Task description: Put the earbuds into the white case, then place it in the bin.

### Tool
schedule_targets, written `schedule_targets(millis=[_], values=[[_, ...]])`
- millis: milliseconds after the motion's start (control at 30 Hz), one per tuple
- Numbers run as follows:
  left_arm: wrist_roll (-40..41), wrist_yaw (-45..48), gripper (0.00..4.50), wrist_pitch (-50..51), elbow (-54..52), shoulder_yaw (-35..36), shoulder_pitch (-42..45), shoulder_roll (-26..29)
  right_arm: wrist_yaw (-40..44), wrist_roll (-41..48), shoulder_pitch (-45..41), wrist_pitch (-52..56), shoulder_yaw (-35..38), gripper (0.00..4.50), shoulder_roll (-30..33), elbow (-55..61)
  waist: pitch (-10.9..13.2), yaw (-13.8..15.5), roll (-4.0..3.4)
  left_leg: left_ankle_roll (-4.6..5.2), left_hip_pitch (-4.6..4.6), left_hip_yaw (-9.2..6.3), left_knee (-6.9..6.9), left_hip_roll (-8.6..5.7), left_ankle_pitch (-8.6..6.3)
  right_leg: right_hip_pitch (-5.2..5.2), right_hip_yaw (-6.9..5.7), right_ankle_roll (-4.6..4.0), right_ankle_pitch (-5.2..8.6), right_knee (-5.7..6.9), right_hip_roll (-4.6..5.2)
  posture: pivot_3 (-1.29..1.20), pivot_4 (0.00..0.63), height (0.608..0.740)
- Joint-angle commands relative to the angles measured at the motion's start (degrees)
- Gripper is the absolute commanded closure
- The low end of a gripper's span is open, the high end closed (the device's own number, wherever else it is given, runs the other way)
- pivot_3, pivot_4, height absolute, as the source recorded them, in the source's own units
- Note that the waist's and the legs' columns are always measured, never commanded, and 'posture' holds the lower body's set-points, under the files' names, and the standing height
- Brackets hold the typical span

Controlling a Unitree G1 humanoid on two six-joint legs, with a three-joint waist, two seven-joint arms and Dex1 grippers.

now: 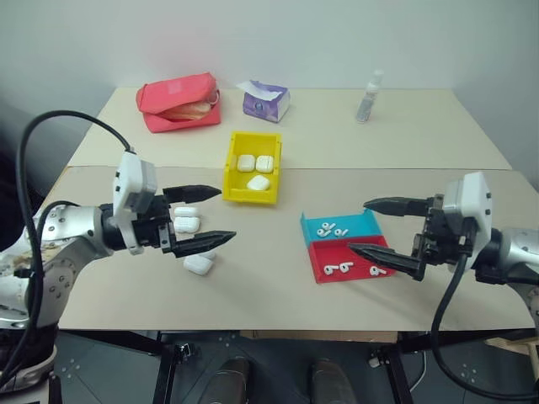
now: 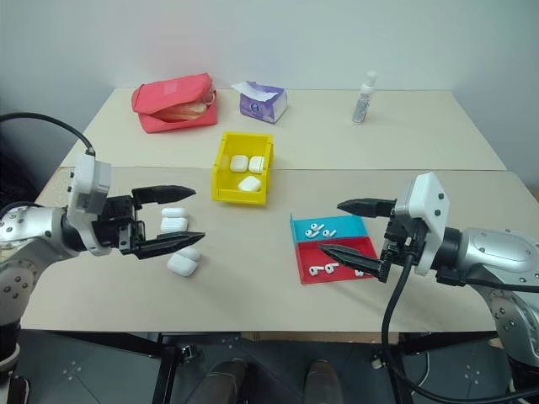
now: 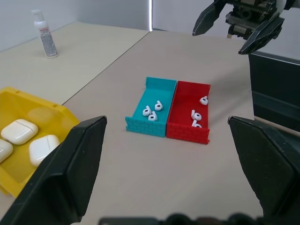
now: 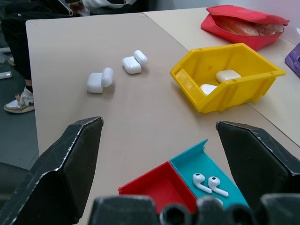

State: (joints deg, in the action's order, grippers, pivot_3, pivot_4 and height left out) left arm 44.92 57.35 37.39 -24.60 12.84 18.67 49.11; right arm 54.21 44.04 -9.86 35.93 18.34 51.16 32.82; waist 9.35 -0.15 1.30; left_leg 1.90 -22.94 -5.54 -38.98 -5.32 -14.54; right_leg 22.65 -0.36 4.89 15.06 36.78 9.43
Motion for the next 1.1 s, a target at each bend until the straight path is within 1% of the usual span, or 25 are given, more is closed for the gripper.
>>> schedule_targets(millis=[33, 167, 233, 300, 400, 500, 533, 600, 667, 733, 800, 833, 900, 1000, 1100], values=[[0.3, -0.2, 0.0, -0.7, -0.7, 0.9, -0.2, 0.2, 0.3, 0.6, 0.5, -1.2, 1.3, 0.03, 0.7, 1.9, 0.0, 0.0, 0.0, 0.0, 0.0, 0.0, 0.0, 0.0, 0.0, 0.0, 0.0, 0.0, 0.0, 0.0, 0.0, 0.0, 0.15, 0.74], [1.8, -0.4, 0.0, 2.7, -1.3, 2.0, -0.8, 2.6, 1.0, 0.6, 2.4, -1.6, 2.3, 0.03, 0.8, 2.8, 0.0, 0.1, 0.0, 0.0, -0.03, 0.0, 0.01, 0.0, 0.0, 0.03, 0.0, 0.0, 0.0, -0.01, 0.0, 0.0, 0.15, 0.74], [3.8, -0.9, 0.0, 7.0, -1.1, 2.6, -0.6, 4.8, 0.6, 0.6, 2.3, -1.8, 2.1, 0.03, 0.6, 2.8, 0.0, 0.0, 0.0, 0.0, -0.01, 0.02, 0.01, 0.0, 0.0, 0.05, 0.04, 0.0, 0.0, 0.01, 0.0, 0.0, 0.15, 0.74], [6.0, -3.3, 0.0, 11.9, -0.1, 3.2, 1.0, 6.4, 0.3, 0.6, 2.1, -1.8, 1.6, 0.03, 0.3, 2.7, 0.0, -0.1, 0.0, 0.0, -0.01, 0.03, 0.02, 0.02, 0.0, 0.08, 0.05, 0.0, 0.0, 0.05, -0.04, 0.0, 0.15, 0.74], [3.0, -5.6, 0.0, 14.1, 0.1, 1.4, 3.1, 9.7, 0.1, 0.3, 1.8, -2.1, 0.7, 0.03, 0.0, 2.6, 0.0, -0.1, 0.01, 0.0, -0.01, 0.02, 0.01, 0.04, 0.0, 0.11, 0.06, 0.0, 0.0, 0.12, -0.08, 0.0, 0.15, 0.74], [-4.4, -14.4, 0.0, 12.5, -4.1, -0.1, 2.1, 9.4, 0.0, -0.4, 0.6, -2.4, -0.7, 0.03, -0.2, 1.7, 0.0, -0.1, 0.01, 0.0, 0.04, 0.13, 0.05, 0.03, 0.0, 0.1, 0.17, 0.0, 0.0, 0.1, -0.06, 0.0, 0.15, 0.74], [-6.1, -14.9, 0.0, 12.4, -5.1, -0.9, 1.5, 10.5, -0.2, -0.4, 0.0, -2.2, -1.1, 0.03, -0.1, 1.5, 0.0, -0.2, 0.02, 0.0, 0.03, 0.14, 0.06, 0.04, 0.0, 0.12, 0.19, 0.0, 0.0, 0.09, -0.07, 0.0, 0.15, 0.74], [-6.4, -14.7, 0.0, 15.9, -6.3, -1.9, 1.2, 13.1, -0.5, 0.0, -0.7, -1.6, -1.4, 0.03, 0.0, 1.5, 0.0, -0.3, 0.02, -0.02, -0.01, 0.16, 0.08, 0.04, 0.0, 0.2, 0.23, 0.0, 0.0, 0.1, -0.07, 0.0, 0.15, 0.74], [-4.3, -16.6, 0.0, 22.7, -6.9, -1.7, 2.1, 14.3, -0.7, 0.8, -0.6, -0.9, -1.3, 0.03, 0.2, 2.0, 0.0, -0.2, 0.02, -0.07, -0.17, 0.19, 0.09, 0.04, 0.03, 0.43, 0.29, 0.0, 0.0, 0.21, -0.08, 0.0, 0.15, 0.74], [-0.2, -19.4, 0.0, 35.8, -4.8, -2.1, 7.0, 14.5, -0.7, 1.2, 0.4, -0.6, -0.9, 0.03, 0.3, 2.5, 0.0, -0.2, 0.04, -0.28, -0.21, 0.22, 0.09, 0.04, 0.15, 0.5, 0.32, 0.0, 0.0, 0.27, -0.08, 0.0, 0.15, 0.74], [1.0, -21.3, 0.0, 46.0, -3.3, -3.5, 11.6, 14.4, -1.0, 1.0, 1.2, -0.8, -1.0, 0.03, 0.1, 2.8, 0.0, 0.0, 0.05, -0.14, -0.23, 0.21, 0.07, 0.04, 0.08, 0.5, 0.31, 0.01, 0.0, 0.31, -0.14, 0.0, 0.15, 0.74], [0.8, -21.7, 0.0, 48.6, -3.3, -4.4, 12.8, 15.1, -1.2, 0.9, 1.4, -0.8, -1.1, 0.03, 0.0, 2.8, 0.0, -0.1, 0.05, -0.09, -0.21, 0.21, 0.04, 0.03, 0.04, 0.48, 0.31, 0.02, 0.01, 0.32, -0.14, 0.0, 0.15, 0.74], [1.1, -19.2, 0.0, 50.4, -3.7, -7.8, 14.1, 19.5, -1.9, 0.8, 1.6, -0.7, -1.6, 0.03, -0.2, 3.1, 0.0, -0.3, 0.08, -0.08, -0.18, 0.25, 0.04, 0.03, 0.04, 0.47, 0.34, 0.02, 0.0, 0.35, -0.15, 0.0, 0.15, 0.74], [10.2, -20.5, 0.0, 54.7, 4.5, -16.4, 19.5, 24.9, -2.5, 0.9, 1.6, -0.8, -2.5, 0.03, -0.7, 3.3, 0.0, -0.6, 0.08, -0.4, -0.15, 0.37, 0.09, 0.07, 0.22, 0.53, 0.45, 0.02, 0.01, 0.38, -0.2, 0.0, 0.15, 0.74], [15.5, -22.9, 0.0, 55.1, 5.3, -20.0, 22.2, 26.8, -3.6, 0.9, 1.3, -0.9, -3.4, 0.03, -1.5, 3.6, 0.0, -0.7, 0.08, -0.3, -0.09, 0.47, 0.14, 0.13, 0.17, 0.55, 0.57, 0.02, 0.01, 0.37, -0.24, 0.0, 0.15, 0.74]])
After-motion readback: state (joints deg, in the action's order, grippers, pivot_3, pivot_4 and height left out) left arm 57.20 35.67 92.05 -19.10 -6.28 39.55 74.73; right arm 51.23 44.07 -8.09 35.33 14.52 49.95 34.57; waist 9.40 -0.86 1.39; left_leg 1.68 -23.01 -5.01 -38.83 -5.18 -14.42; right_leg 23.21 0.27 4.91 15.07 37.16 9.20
